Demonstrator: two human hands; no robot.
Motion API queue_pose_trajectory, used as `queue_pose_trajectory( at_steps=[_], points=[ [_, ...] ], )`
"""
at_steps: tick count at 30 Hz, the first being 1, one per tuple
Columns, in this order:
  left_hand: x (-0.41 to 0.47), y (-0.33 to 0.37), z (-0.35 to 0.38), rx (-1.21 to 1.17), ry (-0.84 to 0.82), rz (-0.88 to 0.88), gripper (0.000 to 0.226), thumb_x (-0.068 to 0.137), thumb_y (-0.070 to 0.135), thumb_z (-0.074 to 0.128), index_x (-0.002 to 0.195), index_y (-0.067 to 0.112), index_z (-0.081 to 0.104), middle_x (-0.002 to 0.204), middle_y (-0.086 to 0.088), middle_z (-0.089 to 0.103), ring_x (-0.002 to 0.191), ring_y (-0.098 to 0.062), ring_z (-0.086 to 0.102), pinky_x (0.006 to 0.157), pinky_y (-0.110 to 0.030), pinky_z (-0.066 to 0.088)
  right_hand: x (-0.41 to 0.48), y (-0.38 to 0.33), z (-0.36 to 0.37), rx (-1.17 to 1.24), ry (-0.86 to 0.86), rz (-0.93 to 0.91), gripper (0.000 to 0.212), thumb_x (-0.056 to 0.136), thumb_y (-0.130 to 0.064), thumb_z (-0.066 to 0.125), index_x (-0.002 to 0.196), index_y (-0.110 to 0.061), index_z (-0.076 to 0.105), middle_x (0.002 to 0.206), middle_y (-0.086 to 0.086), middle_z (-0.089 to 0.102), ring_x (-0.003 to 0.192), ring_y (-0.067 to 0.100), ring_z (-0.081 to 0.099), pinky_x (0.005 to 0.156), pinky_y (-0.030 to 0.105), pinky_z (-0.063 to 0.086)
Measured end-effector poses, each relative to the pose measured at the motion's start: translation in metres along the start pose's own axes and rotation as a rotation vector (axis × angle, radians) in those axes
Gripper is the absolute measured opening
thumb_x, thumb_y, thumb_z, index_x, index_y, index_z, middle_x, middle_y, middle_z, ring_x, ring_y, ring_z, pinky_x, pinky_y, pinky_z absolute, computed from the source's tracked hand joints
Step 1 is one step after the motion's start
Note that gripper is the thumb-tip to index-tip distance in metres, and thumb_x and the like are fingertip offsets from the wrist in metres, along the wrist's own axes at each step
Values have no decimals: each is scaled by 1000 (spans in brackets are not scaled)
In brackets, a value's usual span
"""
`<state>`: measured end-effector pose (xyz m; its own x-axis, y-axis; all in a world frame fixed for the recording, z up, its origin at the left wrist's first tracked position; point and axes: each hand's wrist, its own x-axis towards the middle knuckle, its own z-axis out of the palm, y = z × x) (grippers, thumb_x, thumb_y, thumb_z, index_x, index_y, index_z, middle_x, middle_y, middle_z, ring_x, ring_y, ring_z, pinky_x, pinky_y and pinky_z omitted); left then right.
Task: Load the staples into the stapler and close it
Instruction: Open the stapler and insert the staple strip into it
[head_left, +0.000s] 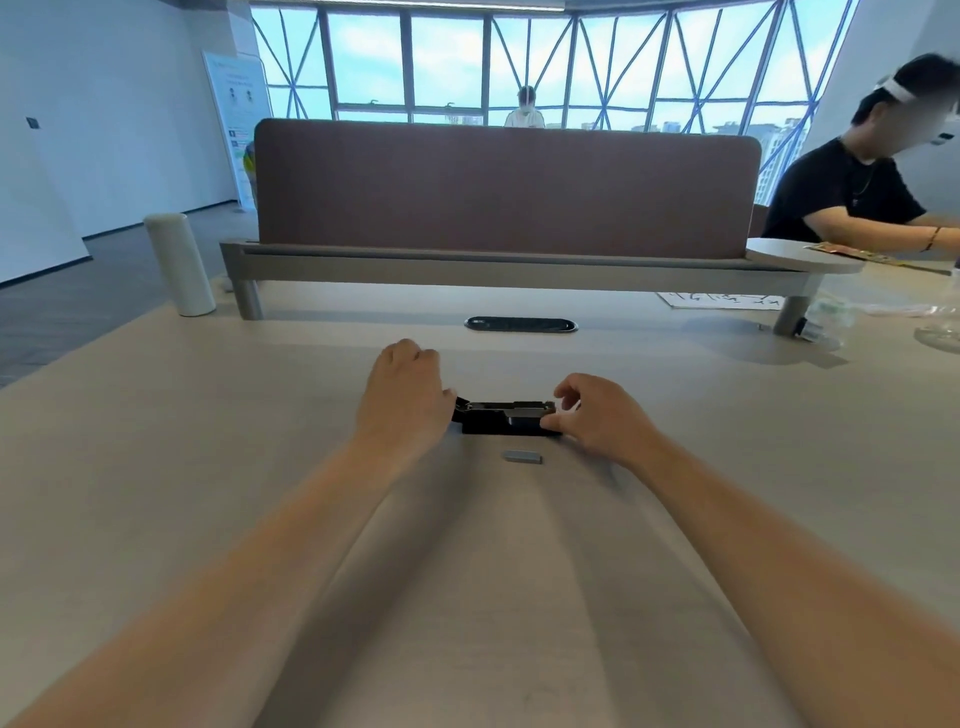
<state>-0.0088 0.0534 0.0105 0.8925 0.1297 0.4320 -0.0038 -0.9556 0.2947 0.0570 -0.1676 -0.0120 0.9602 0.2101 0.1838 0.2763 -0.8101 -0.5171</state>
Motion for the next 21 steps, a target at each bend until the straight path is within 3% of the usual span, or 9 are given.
queue_pose_trajectory(
  at_steps=[3,6,10,16,21],
  points=[
    [-5,13,4,-60,4,121,34,92,26,58,123,12,60,124,-6,53,118,-24,45,97,-34,41,-8,-3,-6,-7,85,-14,24,79,-35,74,90,-20,59,84,-7,58,78,17,56,65,29,41],
    [-9,23,7,-94,-41,185,26,91,23,59,116,14,64,118,-4,56,114,-24,48,94,-36,43,-20,-13,-11,1,-44,-94,18,78,-35,73,70,-24,61,74,-7,61,71,15,57,61,30,44],
    [-16,29,11,-84,-110,215,21,91,21,59,110,15,65,111,-5,58,106,-24,52,90,-38,45,-31,-24,-3,-53,-194,-157,18,73,-37,76,83,-23,73,79,-6,66,73,15,60,67,32,49],
    [-24,29,16,-95,-143,203,26,93,22,56,117,16,64,115,-4,58,109,-22,54,87,-34,45,-33,-24,3,-80,-178,-148,5,74,-27,72,77,-22,73,79,-6,63,76,17,61,64,29,46],
    [-15,27,18,-129,-137,200,21,91,21,58,109,16,66,106,-4,60,103,-24,57,87,-38,46,-25,-27,-4,-62,-154,-176,9,78,-26,71,81,-18,72,79,-4,64,75,18,59,65,30,46]
  ],
)
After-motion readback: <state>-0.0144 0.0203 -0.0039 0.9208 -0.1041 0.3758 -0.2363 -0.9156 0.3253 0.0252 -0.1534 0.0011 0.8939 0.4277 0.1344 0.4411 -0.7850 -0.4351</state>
